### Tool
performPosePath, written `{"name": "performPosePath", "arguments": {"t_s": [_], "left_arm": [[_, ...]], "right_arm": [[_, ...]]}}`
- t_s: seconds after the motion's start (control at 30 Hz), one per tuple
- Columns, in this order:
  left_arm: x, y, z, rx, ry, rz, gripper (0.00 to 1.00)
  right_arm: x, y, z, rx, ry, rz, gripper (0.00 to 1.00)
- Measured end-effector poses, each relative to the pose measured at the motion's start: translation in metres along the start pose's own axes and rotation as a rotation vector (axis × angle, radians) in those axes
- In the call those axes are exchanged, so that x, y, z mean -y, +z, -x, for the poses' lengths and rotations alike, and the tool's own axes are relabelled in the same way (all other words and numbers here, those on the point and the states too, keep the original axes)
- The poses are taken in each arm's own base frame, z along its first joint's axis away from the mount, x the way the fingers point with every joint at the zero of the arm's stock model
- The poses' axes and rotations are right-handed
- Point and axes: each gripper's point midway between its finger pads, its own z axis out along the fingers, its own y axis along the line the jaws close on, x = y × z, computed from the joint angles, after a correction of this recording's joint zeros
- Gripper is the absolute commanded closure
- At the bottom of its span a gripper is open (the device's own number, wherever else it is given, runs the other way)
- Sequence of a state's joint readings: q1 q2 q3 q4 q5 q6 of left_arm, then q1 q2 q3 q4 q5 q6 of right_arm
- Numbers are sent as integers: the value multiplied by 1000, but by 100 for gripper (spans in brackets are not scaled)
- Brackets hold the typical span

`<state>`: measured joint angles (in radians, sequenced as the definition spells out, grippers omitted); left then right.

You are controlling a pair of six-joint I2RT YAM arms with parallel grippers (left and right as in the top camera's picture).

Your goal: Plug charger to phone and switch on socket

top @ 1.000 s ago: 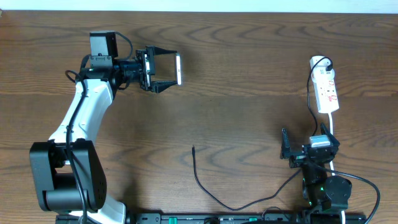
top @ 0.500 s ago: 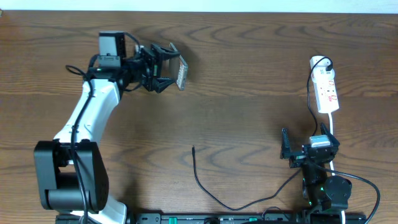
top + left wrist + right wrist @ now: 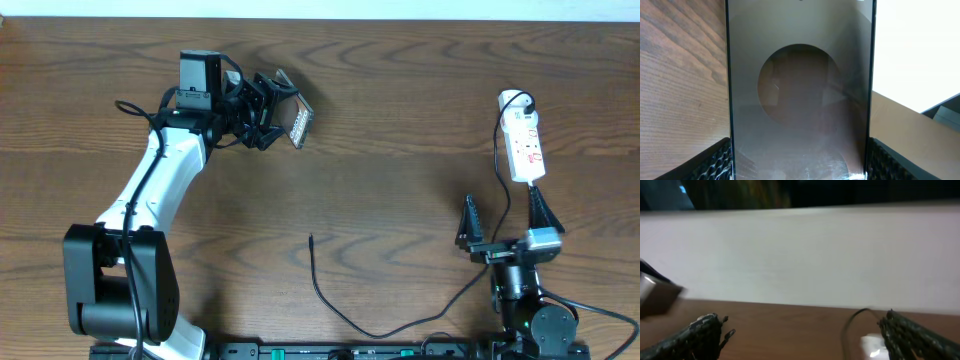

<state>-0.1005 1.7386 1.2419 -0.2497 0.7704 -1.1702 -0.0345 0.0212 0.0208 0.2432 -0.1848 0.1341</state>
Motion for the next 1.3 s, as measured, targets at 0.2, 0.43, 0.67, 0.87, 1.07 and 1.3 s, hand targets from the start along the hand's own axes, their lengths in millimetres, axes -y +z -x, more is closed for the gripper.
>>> {"name": "performPosePath", "arguments": {"t_s": [0.2,0.43,0.67,0.87,1.07,1.3], "left_arm": [[7,6,-6,3,37,-13,93],[16,20,-24,-11,90,-22,92],[22,32,-35,11,110,-21,93],[24,32,-34,21,97,-27,93],[36,39,-46,16,133,-64,93],[43,51,-69,-11,161,-76,92]], "right_arm": [[-29,25,53,-121,208,130,1],[-50,83,34,-584,412,231,1],[-80,124,-32,-818,492,330,1],[-105,128,-56,-881,510,391,1],[-124,129,-55,-864,461,423,2],[-139,130,-64,-860,365,357,4]]}}
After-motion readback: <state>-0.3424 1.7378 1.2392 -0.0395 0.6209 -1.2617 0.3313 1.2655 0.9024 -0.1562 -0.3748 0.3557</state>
